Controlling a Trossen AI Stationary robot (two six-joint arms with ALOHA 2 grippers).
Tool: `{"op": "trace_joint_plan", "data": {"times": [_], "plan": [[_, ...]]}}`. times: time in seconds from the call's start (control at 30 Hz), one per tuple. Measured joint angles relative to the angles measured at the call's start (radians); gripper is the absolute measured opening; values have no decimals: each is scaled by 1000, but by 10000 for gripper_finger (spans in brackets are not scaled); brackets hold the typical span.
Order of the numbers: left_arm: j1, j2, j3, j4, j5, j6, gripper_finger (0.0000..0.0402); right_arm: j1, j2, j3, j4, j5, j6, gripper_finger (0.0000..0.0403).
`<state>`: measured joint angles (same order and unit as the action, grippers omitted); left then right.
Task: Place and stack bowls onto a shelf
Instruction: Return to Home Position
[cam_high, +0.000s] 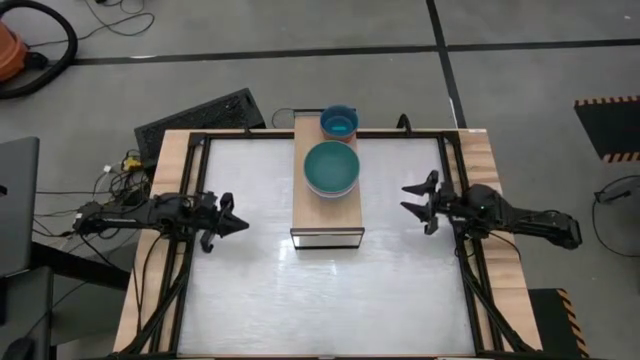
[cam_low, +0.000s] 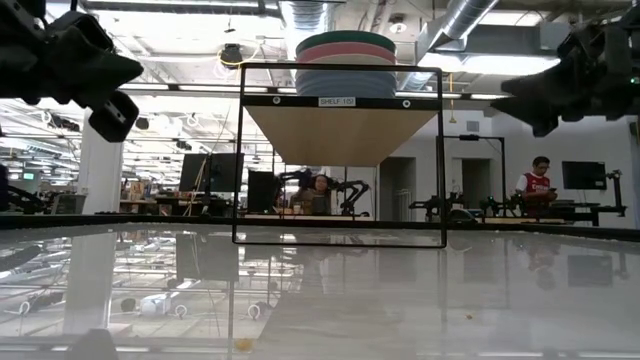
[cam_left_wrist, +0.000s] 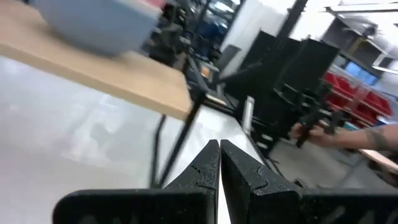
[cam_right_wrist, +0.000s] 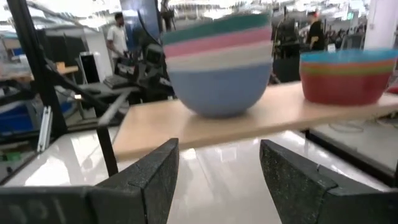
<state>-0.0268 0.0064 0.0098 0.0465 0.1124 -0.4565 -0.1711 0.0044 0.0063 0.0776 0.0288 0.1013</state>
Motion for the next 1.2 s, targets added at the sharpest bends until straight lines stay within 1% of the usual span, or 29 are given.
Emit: {"op": "trace_joint_plan", "data": {"times": [0.07,0.13,0.2,0.33,0.63,1.2], "plan": [[0,0,9,-26,46,-18,0,0,0,0,-32,0,3,249],[0,0,20,-51,95,-4,0,0,0,0,-46,-5,3,249],[0,0,21,-53,118,0,0,0,3,0,-49,-8,3,249],[0,1,22,-55,118,-23,0,0,4,0,-53,-8,3,249],[0,1,22,-59,56,28,0,0,4,0,-58,-7,3,249],[0,1,24,-59,52,27,0,0,4,-1,-61,-4,3,249]]}}
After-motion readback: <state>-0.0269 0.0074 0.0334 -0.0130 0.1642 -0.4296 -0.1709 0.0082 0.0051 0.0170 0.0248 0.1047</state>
